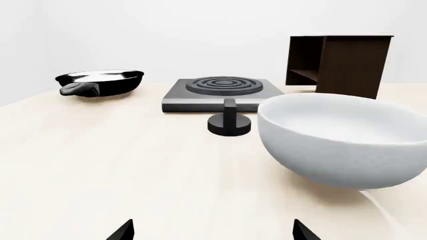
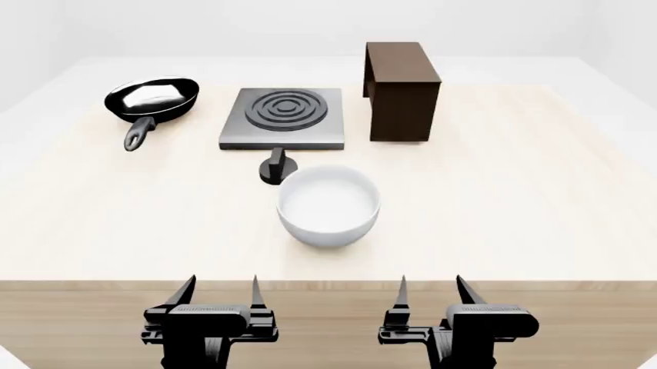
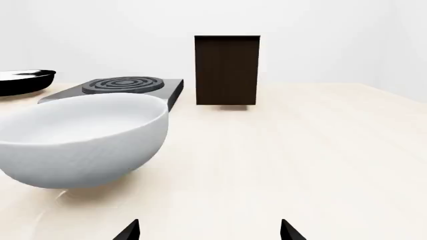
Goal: Turn on the stove.
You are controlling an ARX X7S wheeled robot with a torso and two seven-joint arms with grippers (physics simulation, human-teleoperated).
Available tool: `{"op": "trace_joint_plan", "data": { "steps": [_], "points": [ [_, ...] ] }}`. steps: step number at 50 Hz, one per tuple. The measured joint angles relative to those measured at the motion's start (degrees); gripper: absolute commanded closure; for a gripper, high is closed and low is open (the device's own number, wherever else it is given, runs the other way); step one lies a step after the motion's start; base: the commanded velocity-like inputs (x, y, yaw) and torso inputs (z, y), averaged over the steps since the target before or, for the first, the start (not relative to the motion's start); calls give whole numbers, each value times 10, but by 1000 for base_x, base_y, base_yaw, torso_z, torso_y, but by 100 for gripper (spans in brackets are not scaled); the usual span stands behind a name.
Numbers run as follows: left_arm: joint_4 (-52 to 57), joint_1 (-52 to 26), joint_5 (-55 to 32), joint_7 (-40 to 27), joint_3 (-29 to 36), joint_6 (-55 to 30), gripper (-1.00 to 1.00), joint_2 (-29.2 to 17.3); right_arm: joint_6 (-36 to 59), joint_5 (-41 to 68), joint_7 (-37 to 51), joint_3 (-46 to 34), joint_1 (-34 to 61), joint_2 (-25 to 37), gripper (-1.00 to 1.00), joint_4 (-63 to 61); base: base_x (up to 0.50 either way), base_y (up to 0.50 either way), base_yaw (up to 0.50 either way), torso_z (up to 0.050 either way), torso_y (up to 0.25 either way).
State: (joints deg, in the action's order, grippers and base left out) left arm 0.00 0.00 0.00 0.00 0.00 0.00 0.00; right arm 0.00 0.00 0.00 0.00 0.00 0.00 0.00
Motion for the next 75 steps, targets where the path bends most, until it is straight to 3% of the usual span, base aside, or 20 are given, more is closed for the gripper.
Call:
{"op": "trace_joint_plan", "data": {
  "steps": [10,75],
  "points": [
    [2,2,-11,-14,14,1,-100,-12,1,9,16,-10,-3,10,-100,-5,0,20,0,0,0],
    [-6,-4,-64,-71,76,10,-100,-64,-13,55,80,-75,1,63,-100,0,0,450,0,0,0]
  ]
}}
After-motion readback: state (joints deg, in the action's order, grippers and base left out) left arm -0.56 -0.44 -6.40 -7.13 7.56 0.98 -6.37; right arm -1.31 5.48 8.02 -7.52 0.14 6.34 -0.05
